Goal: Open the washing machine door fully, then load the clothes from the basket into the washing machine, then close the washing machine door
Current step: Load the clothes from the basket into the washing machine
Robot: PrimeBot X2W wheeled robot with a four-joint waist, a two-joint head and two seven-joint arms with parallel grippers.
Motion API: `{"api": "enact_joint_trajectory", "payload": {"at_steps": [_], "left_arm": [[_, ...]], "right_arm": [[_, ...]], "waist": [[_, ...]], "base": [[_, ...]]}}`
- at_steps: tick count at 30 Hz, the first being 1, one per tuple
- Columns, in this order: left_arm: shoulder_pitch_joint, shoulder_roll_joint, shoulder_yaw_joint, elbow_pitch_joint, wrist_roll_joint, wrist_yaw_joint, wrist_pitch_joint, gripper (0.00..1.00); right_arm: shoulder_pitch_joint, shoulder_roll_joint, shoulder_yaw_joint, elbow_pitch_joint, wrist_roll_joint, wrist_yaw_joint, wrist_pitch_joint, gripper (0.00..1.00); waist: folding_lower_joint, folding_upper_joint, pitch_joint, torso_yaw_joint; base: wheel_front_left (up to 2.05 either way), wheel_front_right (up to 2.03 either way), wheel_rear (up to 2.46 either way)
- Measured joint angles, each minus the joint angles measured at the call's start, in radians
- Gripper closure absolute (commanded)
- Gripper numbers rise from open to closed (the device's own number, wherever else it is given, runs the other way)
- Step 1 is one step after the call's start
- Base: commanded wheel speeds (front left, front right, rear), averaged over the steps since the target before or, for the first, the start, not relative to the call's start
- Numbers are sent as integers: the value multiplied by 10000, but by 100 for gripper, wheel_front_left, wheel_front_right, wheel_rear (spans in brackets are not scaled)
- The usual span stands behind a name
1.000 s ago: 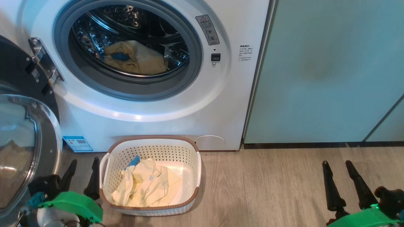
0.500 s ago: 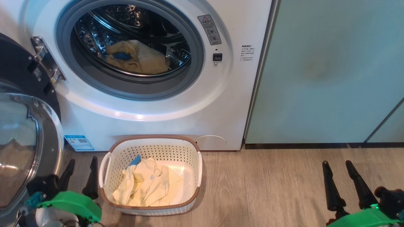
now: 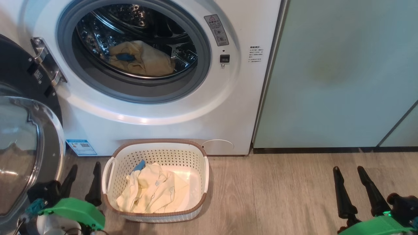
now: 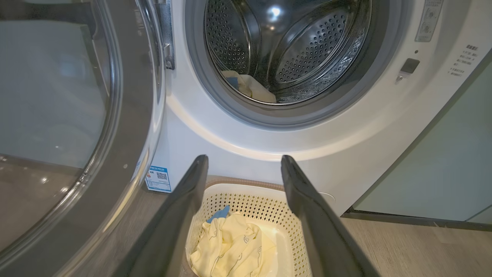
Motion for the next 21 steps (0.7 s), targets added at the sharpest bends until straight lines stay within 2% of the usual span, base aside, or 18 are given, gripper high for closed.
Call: {"api": "enact_joint_trajectory", "payload": {"at_steps": [14, 21], "left_arm": [[-14, -104, -96, 109, 84, 2, 0, 0], [-385, -226, -748, 1198, 69, 0, 4, 0]], "right_arm": [[-34, 0, 52, -25, 0, 0, 0, 0], [-323, 2, 207, -148, 17, 0, 0, 0]], "waist": [[0, 0, 331, -134], [0, 0, 1053, -344]], "base": [[0, 0, 0], [0, 0, 0]]}}
